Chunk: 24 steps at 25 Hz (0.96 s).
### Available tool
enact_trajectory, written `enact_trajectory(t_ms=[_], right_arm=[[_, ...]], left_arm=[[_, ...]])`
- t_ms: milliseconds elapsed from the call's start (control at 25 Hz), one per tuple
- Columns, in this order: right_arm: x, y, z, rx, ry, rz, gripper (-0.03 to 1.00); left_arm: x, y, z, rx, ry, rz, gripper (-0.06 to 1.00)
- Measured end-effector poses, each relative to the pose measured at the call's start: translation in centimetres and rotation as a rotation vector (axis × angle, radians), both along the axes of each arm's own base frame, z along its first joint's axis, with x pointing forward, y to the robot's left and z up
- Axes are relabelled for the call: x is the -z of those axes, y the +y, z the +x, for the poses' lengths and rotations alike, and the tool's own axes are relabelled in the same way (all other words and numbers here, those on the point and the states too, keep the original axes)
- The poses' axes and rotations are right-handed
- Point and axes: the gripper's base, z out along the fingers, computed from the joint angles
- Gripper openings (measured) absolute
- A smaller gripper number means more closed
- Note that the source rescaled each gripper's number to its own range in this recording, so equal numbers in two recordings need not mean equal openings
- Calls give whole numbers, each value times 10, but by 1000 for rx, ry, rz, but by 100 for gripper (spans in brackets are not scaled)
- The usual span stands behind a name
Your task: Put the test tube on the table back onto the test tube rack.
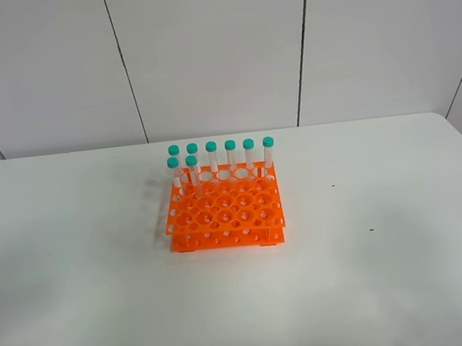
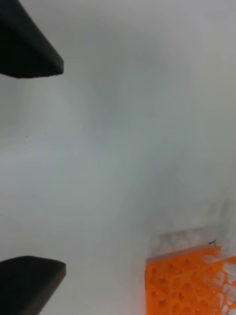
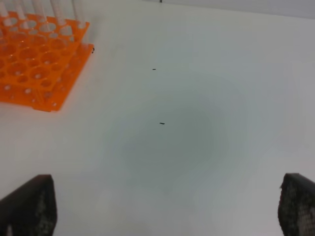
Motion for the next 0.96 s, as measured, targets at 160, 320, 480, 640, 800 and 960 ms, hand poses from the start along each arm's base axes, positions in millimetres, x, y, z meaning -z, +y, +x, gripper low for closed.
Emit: enact_trajectory(t_ms=[160, 320, 480, 640, 800, 960], right_arm=[[0, 0, 0, 0, 0, 0, 100], [0, 0, 0, 0, 0, 0, 100], [0, 0, 0, 0, 0, 0, 100], [0, 0, 0, 0, 0, 0, 100], [0, 0, 0, 0, 0, 0, 100], [0, 0, 0, 0, 0, 0, 100]], left_arm=[[0, 0, 0, 0, 0, 0, 100], [0, 0, 0, -35, 0, 0, 100], [0, 0, 0, -57, 0, 0, 100], [0, 0, 0, -58, 0, 0, 100], [0, 0, 0, -58, 0, 0, 100], [0, 0, 0, -58, 0, 0, 100]])
